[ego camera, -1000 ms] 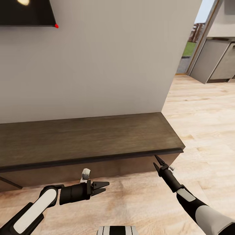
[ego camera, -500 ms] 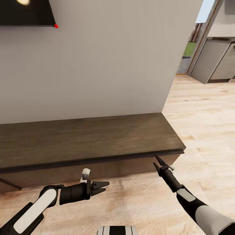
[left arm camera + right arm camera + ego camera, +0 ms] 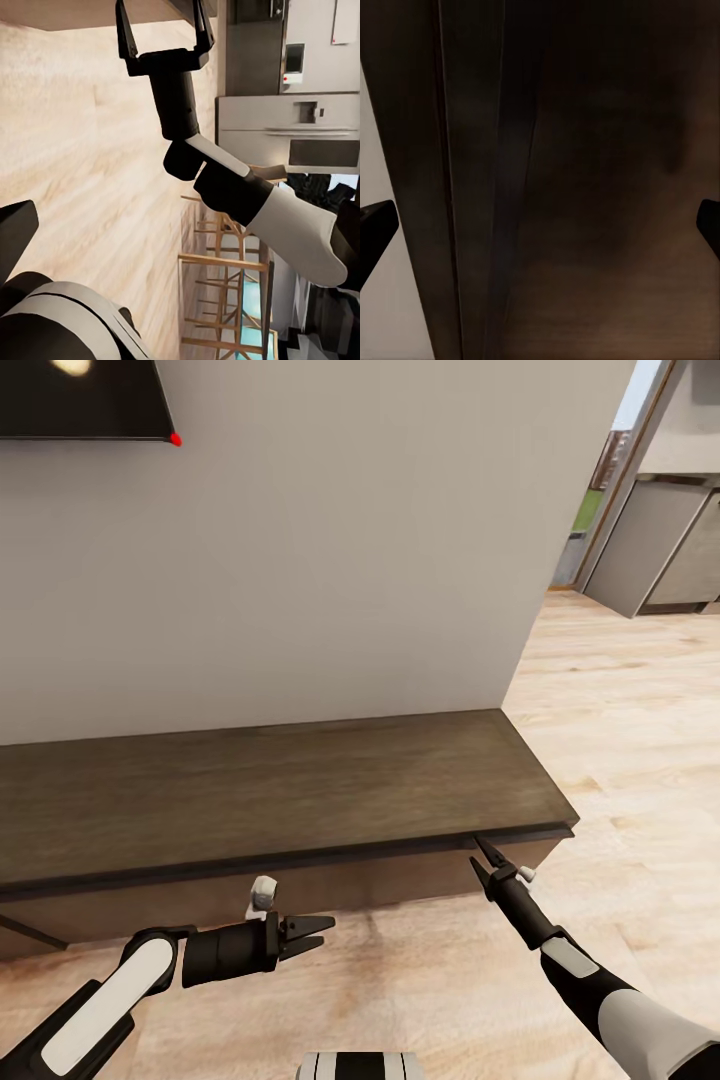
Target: Place each of the two pumpkins and all three candles from the living room inside a cabinet in the living room (use any cabinet), then make sure every cabinet is closed, and position the cauldron so it is next to a table in the living room.
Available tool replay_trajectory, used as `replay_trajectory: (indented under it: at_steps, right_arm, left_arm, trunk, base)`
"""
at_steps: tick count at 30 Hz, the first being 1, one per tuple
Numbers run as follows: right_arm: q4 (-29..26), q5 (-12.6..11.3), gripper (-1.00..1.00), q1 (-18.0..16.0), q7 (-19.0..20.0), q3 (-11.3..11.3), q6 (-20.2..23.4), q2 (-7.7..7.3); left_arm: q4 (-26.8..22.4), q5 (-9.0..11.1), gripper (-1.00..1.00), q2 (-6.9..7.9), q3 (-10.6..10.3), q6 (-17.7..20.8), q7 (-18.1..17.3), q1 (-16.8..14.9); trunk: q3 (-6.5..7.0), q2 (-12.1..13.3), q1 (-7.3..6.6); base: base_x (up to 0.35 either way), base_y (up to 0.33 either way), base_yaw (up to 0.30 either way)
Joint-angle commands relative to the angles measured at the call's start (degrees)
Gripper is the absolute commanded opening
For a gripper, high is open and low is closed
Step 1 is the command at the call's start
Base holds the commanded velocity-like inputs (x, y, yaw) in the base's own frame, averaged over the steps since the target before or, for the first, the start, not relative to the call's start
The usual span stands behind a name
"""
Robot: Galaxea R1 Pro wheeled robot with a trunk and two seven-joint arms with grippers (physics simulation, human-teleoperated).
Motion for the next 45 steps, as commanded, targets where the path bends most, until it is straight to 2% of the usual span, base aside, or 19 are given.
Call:
replay_trajectory:
  at_steps: [1, 27, 28, 45]
  right_arm:
    - [0.0, -0.6, 1.0, 0.0, 0.2, 0.3, 0.6, -0.02]
    - [0.1, -0.6, 1.0, 0.0, 0.2, 0.2, 0.5, -0.01]
    - [0.1, -0.6, -1.0, 0.0, 0.2, 0.2, 0.5, 0.0]
    - [0.1, -0.6, -1.0, 0.0, 0.1, 0.3, 0.5, -0.03]
  left_arm:
    - [0.0, 0.0, 1.0, 0.04, -0.1, 0.1, -0.2, 0.0]
    - [0.0, 0.0, 1.0, 0.04, 0.0, 0.0, -0.2, 0.0]
    - [0.0, 0.0, 1.0, 0.04, 0.0, 0.1, -0.2, 0.0]
    - [0.0, 0.0, 1.0, 0.04, 0.2, 0.0, -0.2, 0.0]
  trunk:
    - [-0.04, 0.0, -0.01]
    - [-0.04, 0.0, -0.01]
    - [-0.04, 0.0, -0.01]
    - [-0.04, 0.0, -0.01]
  base:
    - [0.001, 0.001, 0.0]
    - [0.016, 0.014, 0.0]
    - [-0.083, 0.0, 0.0]
    - [-0.036, 0.0, 0.0]
